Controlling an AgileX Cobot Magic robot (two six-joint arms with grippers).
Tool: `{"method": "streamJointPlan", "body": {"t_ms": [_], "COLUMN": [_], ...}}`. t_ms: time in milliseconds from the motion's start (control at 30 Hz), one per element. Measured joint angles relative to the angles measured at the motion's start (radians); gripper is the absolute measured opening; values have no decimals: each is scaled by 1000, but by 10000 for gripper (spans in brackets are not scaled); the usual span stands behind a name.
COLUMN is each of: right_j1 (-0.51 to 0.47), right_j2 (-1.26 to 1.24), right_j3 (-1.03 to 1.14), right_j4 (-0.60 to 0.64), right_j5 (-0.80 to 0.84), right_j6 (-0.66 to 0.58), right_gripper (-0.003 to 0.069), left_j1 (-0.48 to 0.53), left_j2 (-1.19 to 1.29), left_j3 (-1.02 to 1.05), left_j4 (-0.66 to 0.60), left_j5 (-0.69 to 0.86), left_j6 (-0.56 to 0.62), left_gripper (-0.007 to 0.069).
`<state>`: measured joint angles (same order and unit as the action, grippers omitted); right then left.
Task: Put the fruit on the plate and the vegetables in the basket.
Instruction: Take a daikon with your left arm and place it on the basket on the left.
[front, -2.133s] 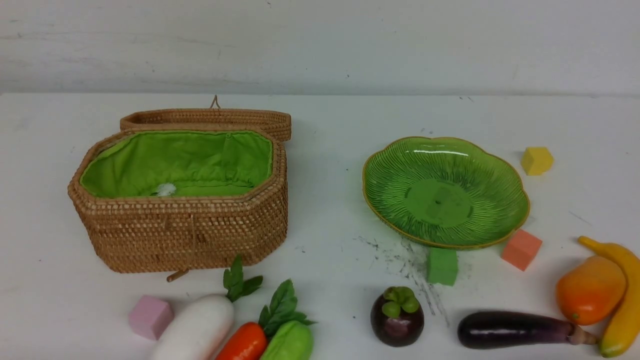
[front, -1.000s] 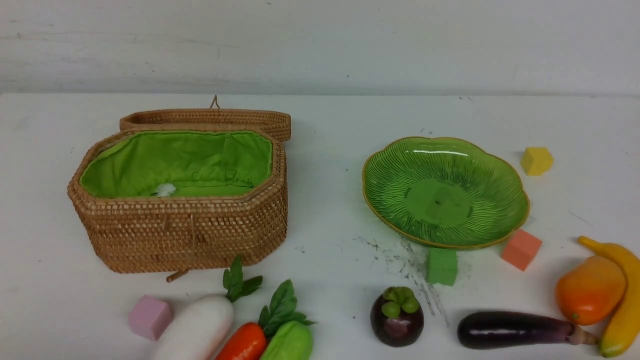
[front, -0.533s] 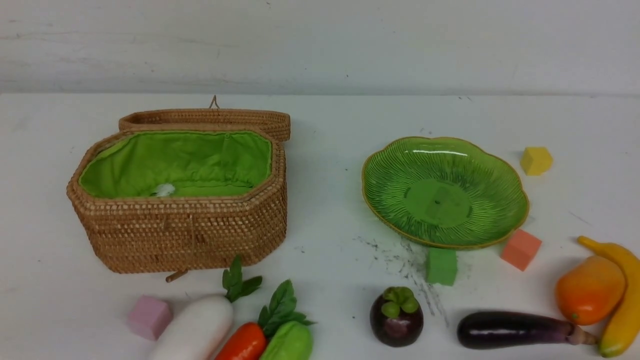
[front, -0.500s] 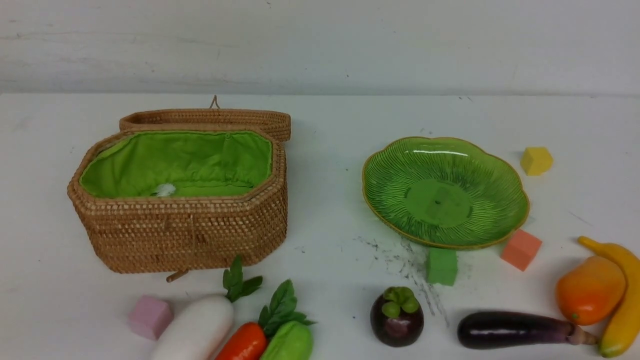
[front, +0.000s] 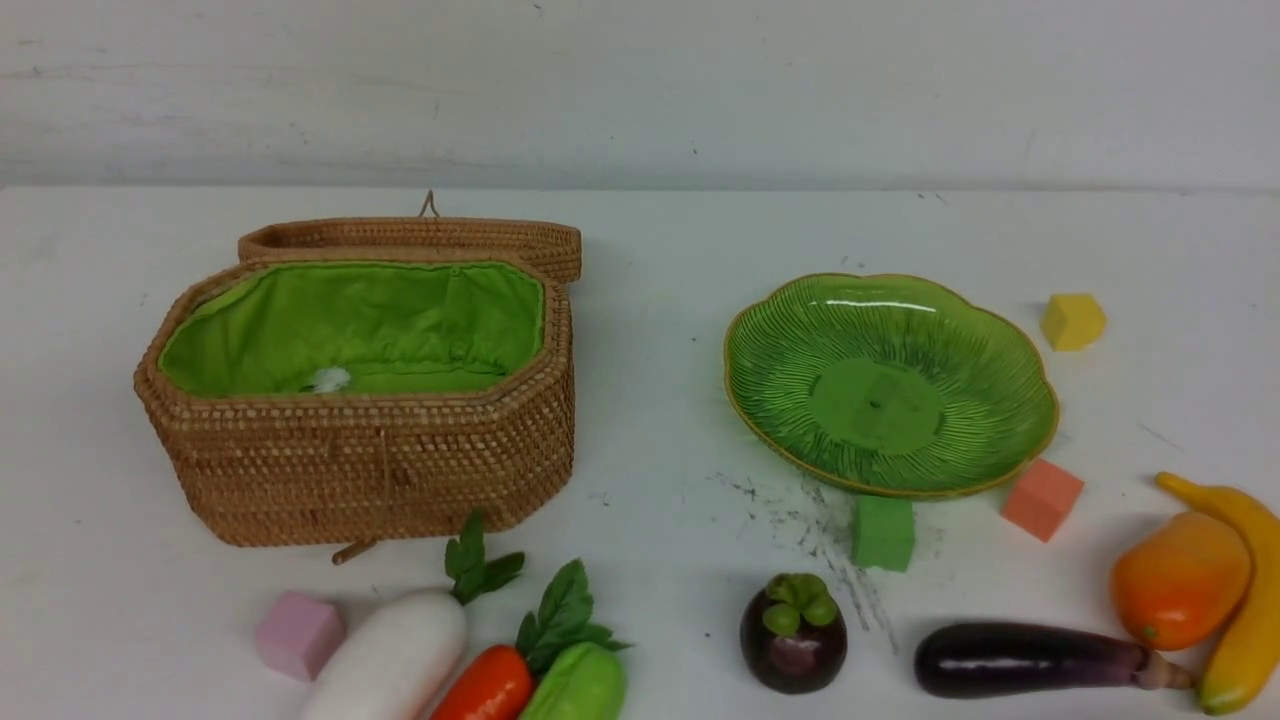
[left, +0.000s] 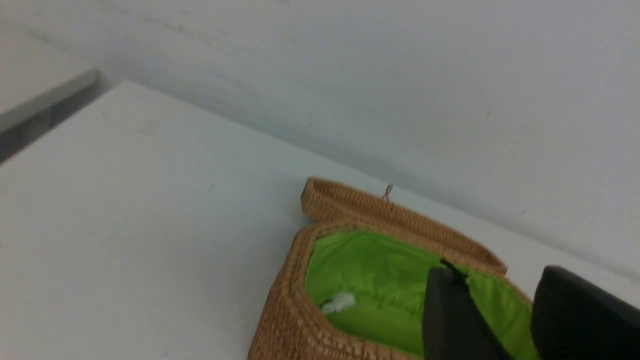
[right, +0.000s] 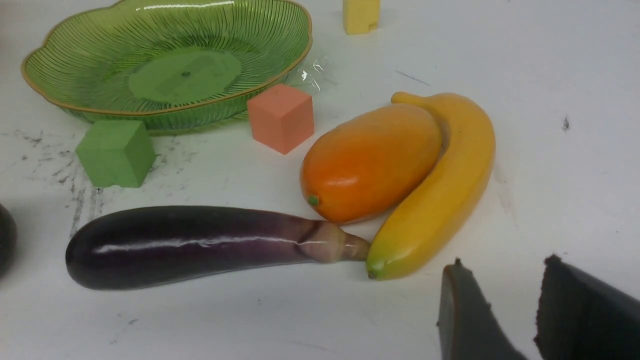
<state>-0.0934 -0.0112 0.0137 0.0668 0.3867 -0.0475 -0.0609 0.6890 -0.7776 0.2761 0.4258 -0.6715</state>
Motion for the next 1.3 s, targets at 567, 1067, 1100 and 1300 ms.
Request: {"method": "streamJointPlan", "body": {"t_ms": [567,1067,1100,1300], "right_j1": [0,0,0,0], "right_j2": [0,0,0,0], "right_j3": [0,0,0,0], "right_j4": [0,0,0,0], "right_j5": [0,0,0,0], "right_j6": [0,0,0,0], "right_gripper": [242,242,242,242], "left_j1": [-431,-458,-458,-458], "left_j2": [637,936,941,977], "left_j3": [-150,-167,-169,-169], "left_j4": [-174,-7,-15,-43], "left_j5": [444,350,340,304], "left_j6": [353,371,375,381], "left_gripper": [414,640,630,570]}}
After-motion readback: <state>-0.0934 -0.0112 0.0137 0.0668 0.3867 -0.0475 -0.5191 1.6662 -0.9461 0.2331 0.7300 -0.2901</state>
